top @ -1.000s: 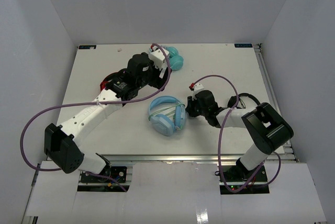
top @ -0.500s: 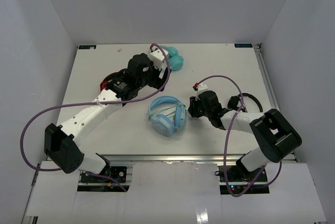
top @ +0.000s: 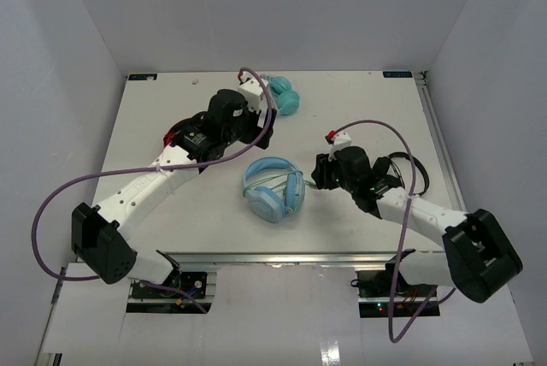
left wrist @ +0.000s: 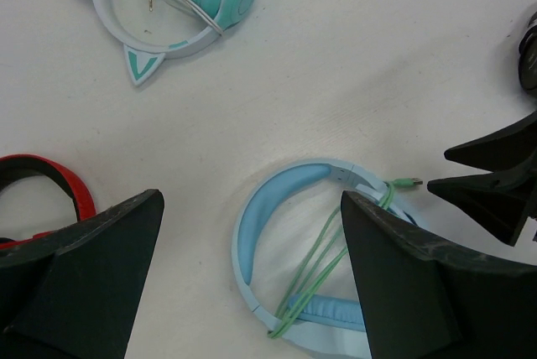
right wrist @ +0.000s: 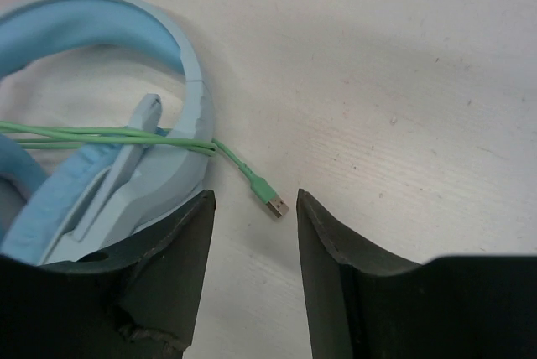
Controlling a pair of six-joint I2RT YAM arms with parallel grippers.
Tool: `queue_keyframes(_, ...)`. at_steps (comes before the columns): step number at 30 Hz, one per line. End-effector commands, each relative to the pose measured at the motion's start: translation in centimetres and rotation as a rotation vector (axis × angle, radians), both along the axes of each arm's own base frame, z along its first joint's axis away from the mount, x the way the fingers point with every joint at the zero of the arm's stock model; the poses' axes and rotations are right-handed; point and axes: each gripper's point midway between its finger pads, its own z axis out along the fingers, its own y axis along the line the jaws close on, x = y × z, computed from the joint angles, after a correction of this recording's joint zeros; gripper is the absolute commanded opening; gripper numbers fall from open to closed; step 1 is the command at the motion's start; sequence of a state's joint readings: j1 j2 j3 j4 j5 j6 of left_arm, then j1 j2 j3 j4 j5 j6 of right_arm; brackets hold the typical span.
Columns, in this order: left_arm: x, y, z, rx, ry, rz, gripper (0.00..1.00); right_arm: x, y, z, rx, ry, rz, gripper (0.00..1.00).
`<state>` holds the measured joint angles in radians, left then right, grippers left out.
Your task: Wrap the headphones
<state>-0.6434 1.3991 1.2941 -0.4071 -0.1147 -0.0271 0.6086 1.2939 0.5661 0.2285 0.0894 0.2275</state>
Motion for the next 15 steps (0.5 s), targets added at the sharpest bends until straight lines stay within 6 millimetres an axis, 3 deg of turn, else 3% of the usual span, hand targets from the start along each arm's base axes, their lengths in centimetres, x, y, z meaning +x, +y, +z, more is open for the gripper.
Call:
queue_keyframes(1,-0.9,0.0,3.0,-0.170,0.085,0.101,0.98,0.6,0.0,7.8,0.084,-0.108,-0.023,0.60)
queue_keyframes(6,-1.9,0.4,3.1,-0.265,0.107,0.152,0.98,-0.4,1.0,14.8,0.171,-0.143,0.021,1.00)
queue_keyframes(8,-2.6,0.8,2.9,-0.315,0.083,0.161,0.98,-0.6,1.3,17.7,0.201,-0.151,0.029,0.90)
queue_keyframes(9,-2.9,0.9,2.6,-0.339,0.079,0.161,0.98,-0.8,1.4,18.9,0.208,-0.151,0.035,0.90)
queue_keyframes(10,-3.2,0.9,3.6,-0.393,0.039,0.151,0.98,-0.8,1.4,19.8,0.214,-0.154,0.038,0.90)
queue_keyframes(11,-3.7,0.5,3.2,-0.415,0.045,0.117,0.98,-0.8,1.4,20.5,0.215,-0.158,0.035,0.90)
queue_keyframes(12,-4.2,0.5,1.5,-0.409,0.071,0.106,0.98,-0.7,0.9,20.5,0.195,-0.148,0.011,0.90)
queue_keyframes(15,-5.1,0.6,0.1,-0.407,0.082,0.104,0.98,-0.4,0.2,21.5,0.158,-0.129,-0.028,0.90)
